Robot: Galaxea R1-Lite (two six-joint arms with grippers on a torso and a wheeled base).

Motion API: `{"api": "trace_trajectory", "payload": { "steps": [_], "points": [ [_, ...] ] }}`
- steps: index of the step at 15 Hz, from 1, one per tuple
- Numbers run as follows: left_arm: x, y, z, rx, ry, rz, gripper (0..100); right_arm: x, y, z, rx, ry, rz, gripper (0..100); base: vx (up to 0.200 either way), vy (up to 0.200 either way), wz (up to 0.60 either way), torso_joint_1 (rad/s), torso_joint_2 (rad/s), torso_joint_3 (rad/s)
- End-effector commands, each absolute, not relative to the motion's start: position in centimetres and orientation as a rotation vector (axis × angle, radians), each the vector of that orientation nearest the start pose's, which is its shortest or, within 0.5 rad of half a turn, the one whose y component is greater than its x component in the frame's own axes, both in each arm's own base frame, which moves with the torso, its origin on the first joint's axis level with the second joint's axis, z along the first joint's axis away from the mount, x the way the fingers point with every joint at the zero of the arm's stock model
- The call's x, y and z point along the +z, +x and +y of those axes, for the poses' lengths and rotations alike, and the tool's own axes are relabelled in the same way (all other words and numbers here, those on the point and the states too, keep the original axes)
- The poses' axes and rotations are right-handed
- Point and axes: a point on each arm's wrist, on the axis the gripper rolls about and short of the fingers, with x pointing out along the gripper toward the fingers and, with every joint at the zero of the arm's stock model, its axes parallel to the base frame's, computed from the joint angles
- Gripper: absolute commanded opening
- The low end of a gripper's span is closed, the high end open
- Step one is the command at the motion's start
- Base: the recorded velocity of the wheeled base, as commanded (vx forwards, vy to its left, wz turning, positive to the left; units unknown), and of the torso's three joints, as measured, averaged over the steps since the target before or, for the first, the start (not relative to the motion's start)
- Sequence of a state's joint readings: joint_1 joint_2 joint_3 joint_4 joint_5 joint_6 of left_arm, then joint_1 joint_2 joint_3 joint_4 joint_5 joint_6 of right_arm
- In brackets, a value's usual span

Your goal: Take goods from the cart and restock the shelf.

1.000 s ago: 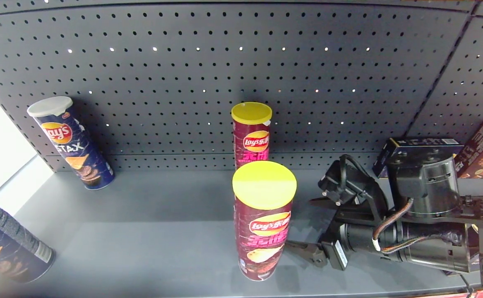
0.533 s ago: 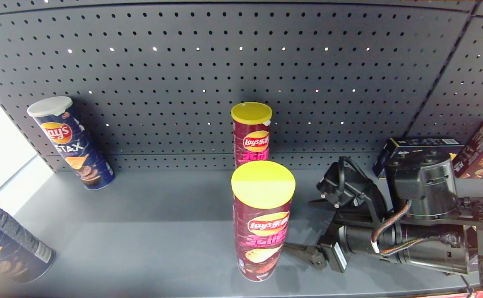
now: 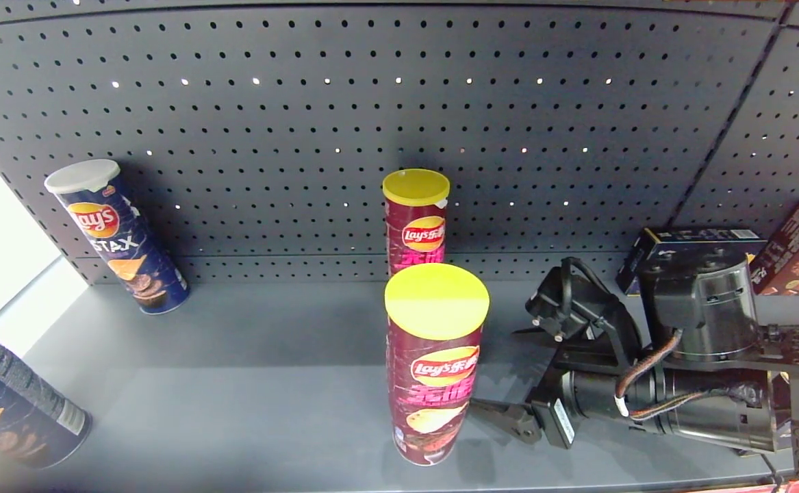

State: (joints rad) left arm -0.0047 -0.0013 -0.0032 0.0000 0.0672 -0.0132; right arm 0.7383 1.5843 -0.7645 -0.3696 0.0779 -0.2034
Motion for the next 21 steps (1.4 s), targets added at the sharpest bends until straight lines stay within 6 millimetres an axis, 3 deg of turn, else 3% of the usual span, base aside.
{"api": "trace_trajectory", "payload": {
  "steps": [1,10,15,21],
  "points": [
    [7.63,-2.31,0.16,0.063,-0.014,-0.004,100,17.98,19.90,18.33,0.846,-0.339,0.353,100,0.000,0.000,0.00,0.000,0.00,0.000],
    [7.63,-2.31,0.16,0.064,-0.012,-0.003,100,17.62,19.91,18.63,0.859,-0.359,0.357,100,0.000,0.000,0.00,0.000,0.00,0.000],
    [7.63,-2.31,0.16,0.064,-0.012,-0.003,100,17.90,20.13,17.81,0.830,-0.354,0.351,100,0.000,0.000,0.00,0.000,0.00,0.000],
    [7.63,-2.31,0.16,0.063,-0.012,-0.003,100,17.43,20.26,18.60,0.851,-0.366,0.363,100,0.000,0.000,0.00,0.000,0.00,0.000]
  ]
}}
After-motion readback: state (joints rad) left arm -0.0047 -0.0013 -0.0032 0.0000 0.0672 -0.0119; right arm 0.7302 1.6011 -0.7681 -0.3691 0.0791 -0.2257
